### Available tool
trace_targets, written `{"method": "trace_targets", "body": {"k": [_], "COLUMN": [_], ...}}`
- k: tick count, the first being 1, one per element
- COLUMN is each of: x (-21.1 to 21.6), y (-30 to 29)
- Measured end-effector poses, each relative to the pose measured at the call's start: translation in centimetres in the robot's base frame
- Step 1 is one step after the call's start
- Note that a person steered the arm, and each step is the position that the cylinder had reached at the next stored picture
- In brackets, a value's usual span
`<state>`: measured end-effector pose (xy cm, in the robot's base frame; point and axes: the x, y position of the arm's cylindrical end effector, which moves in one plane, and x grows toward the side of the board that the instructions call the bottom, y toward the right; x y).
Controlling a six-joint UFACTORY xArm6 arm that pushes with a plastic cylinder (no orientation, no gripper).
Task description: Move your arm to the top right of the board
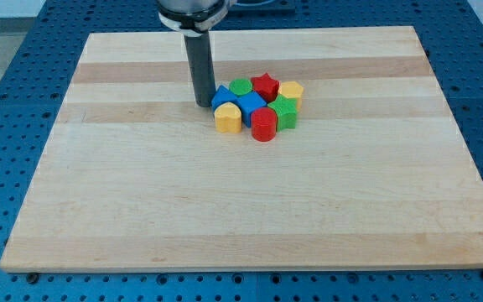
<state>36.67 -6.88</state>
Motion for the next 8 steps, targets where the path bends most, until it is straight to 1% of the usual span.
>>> {"method": "trace_targets", "body": {"k": [2, 3, 4, 5, 6, 8], "x": [0.0, 0.0, 2.1, 9.5, 14.6, 16.4], "y": [-0.2, -2.7, -6.1, -6.9, -2.0, 14.1]}}
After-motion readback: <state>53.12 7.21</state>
